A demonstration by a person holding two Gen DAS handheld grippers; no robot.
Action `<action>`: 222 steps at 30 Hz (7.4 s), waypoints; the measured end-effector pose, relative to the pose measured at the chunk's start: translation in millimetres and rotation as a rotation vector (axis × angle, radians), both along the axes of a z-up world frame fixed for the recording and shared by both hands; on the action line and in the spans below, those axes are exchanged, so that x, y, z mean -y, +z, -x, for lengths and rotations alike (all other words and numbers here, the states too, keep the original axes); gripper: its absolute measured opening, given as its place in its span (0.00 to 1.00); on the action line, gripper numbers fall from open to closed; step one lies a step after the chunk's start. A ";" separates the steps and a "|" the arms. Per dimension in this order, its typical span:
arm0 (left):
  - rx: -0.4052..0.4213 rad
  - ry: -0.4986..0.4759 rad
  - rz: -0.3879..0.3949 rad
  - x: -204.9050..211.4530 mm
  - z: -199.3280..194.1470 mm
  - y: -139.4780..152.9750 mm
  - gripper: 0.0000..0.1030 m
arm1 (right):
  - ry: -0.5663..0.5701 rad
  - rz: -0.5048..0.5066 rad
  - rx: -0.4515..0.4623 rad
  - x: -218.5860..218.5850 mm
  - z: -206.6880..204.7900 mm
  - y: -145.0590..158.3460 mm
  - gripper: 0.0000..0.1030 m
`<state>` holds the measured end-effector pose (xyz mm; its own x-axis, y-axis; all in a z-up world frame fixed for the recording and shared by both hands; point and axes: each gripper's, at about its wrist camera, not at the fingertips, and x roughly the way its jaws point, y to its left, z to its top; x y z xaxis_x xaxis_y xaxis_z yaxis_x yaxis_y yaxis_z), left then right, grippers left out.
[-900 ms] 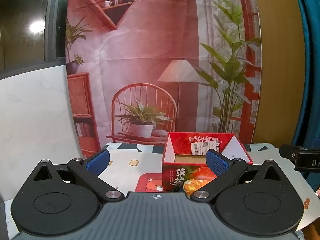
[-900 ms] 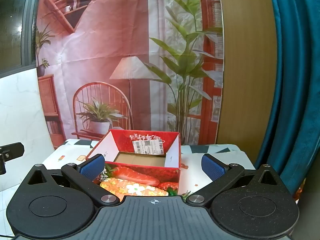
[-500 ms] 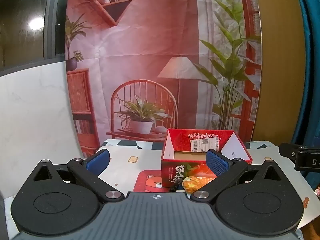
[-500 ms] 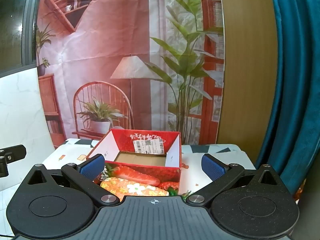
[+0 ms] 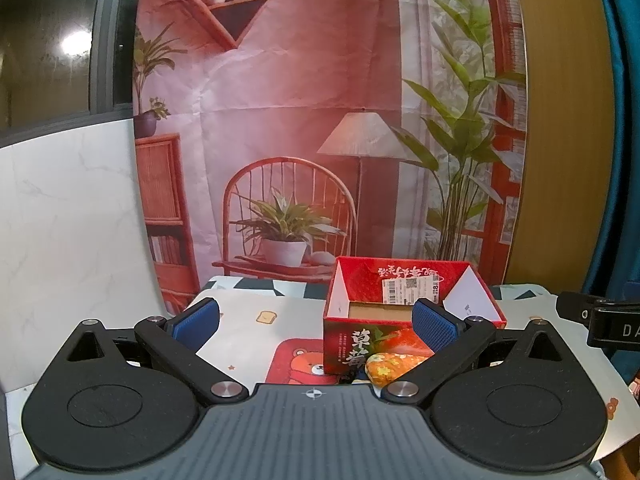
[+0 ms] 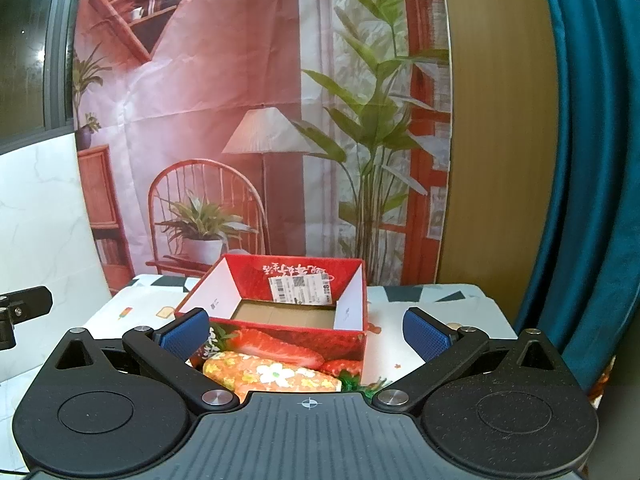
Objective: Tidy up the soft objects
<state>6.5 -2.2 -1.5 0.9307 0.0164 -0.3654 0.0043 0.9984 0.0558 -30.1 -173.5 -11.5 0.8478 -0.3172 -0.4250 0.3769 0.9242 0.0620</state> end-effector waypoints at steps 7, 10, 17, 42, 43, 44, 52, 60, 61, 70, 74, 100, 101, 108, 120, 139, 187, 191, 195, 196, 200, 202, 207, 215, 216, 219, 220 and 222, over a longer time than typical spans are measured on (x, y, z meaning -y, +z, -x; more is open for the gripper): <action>0.004 0.002 -0.008 2.1 0.1 0.1 1.00 | 0.003 -0.003 -0.001 1.9 -0.2 -1.7 1.00; 0.006 0.004 -0.009 2.0 0.6 0.0 1.00 | 0.003 -0.003 -0.003 2.5 -0.5 -2.6 1.00; 0.008 0.003 -0.008 1.3 1.6 -0.4 1.00 | 0.004 -0.003 -0.003 1.9 -0.6 -2.7 1.00; 0.009 0.000 -0.007 1.9 2.1 -1.7 1.00 | 0.004 -0.002 -0.004 1.5 -1.4 -2.4 1.00; 0.009 0.000 -0.007 2.2 2.1 -1.7 1.00 | 0.003 -0.002 -0.005 1.4 -1.6 -2.7 1.00; 0.009 0.000 -0.007 1.9 2.1 -1.7 1.00 | 0.004 -0.001 -0.005 1.4 -1.2 -2.3 1.00; 0.009 -0.001 -0.007 2.3 2.3 -1.8 1.00 | 0.003 -0.001 -0.005 1.2 -1.7 -3.2 1.00; 0.006 -0.001 -0.003 3.7 2.7 -1.8 1.00 | 0.004 0.000 -0.005 0.7 -1.4 -3.0 1.00; 0.007 0.000 -0.005 3.1 2.3 -1.8 1.00 | 0.004 0.000 -0.005 0.6 -1.3 -2.8 1.00; -0.012 -0.001 -0.004 4.3 -0.8 -7.1 1.00 | 0.013 -0.009 0.000 0.5 -1.4 -6.7 1.00; -0.048 0.010 0.010 -4.2 -9.6 -14.1 1.00 | 0.049 -0.033 0.053 3.4 0.5 -15.2 1.00; -0.376 -0.047 0.111 -43.1 -100.0 -194.6 1.00 | 0.075 -0.122 -0.253 38.2 -26.8 -202.6 1.00; -0.391 -0.054 0.111 -41.8 -102.3 -200.3 1.00 | 0.063 -0.133 -0.262 40.6 -27.9 -207.6 1.00; -0.458 -0.064 0.030 -29.0 -112.8 -229.0 1.00 | -0.002 -0.191 -0.343 62.3 -41.0 -236.6 1.00; -0.549 -0.074 0.043 -28.7 -121.6 -247.4 1.00 | -0.006 -0.192 -0.444 59.6 -52.0 -253.3 1.00; -0.577 -0.072 0.069 -30.1 -123.0 -255.2 1.00 | -0.009 -0.221 -0.454 64.1 -54.4 -258.8 1.00; -0.395 -0.291 0.096 -22.6 -84.5 -216.2 0.12 | 0.150 -0.169 -0.280 40.1 -32.5 -213.7 0.23; -0.358 -0.287 0.100 -23.9 -81.4 -207.5 0.12 | 0.156 -0.161 -0.263 38.8 -31.3 -208.3 0.23; -0.320 -0.294 0.099 -24.0 -77.2 -196.2 0.12 | 0.158 -0.160 -0.237 38.3 -28.7 -198.2 0.23; -0.310 -0.295 0.102 -24.5 -76.1 -192.8 0.12 | 0.158 -0.160 -0.231 38.0 -28.4 -195.9 0.23; -0.278 -0.299 0.123 -27.0 -73.1 -179.7 0.12 | 0.165 -0.163 -0.210 37.5 -27.8 -184.8 0.23; -0.262 -0.301 0.133 -27.3 -72.0 -172.2 0.12 | 0.172 -0.164 -0.198 36.8 -27.8 -178.1 0.22; -0.212 -0.312 0.147 -27.1 -66.8 -154.5 0.12 | 0.195 -0.141 -0.160 32.5 -28.9 -159.0 0.22; -0.151 -0.324 0.149 -24.5 -66.6 -131.1 0.12 | 0.216 -0.116 -0.112 33.6 -38.1 -130.4 0.22; -0.143 -0.325 0.150 -23.8 -67.5 -128.4 0.12 | 0.217 -0.115 -0.104 34.8 -38.9 -126.8 0.22; -0.123 -0.328 0.160 -23.2 -71.5 -118.6 0.12 | 0.219 -0.119 -0.083 40.5 -43.0 -117.3 0.21; -0.117 -0.327 0.161 -23.4 -73.8 -115.7 0.12 | 0.219 -0.125 -0.079 42.9 -45.4 -114.9 0.21; -0.102 -0.325 0.162 -22.9 -78.3 -110.0 0.12 | 0.217 -0.133 -0.071 46.9 -51.8 -109.6 0.21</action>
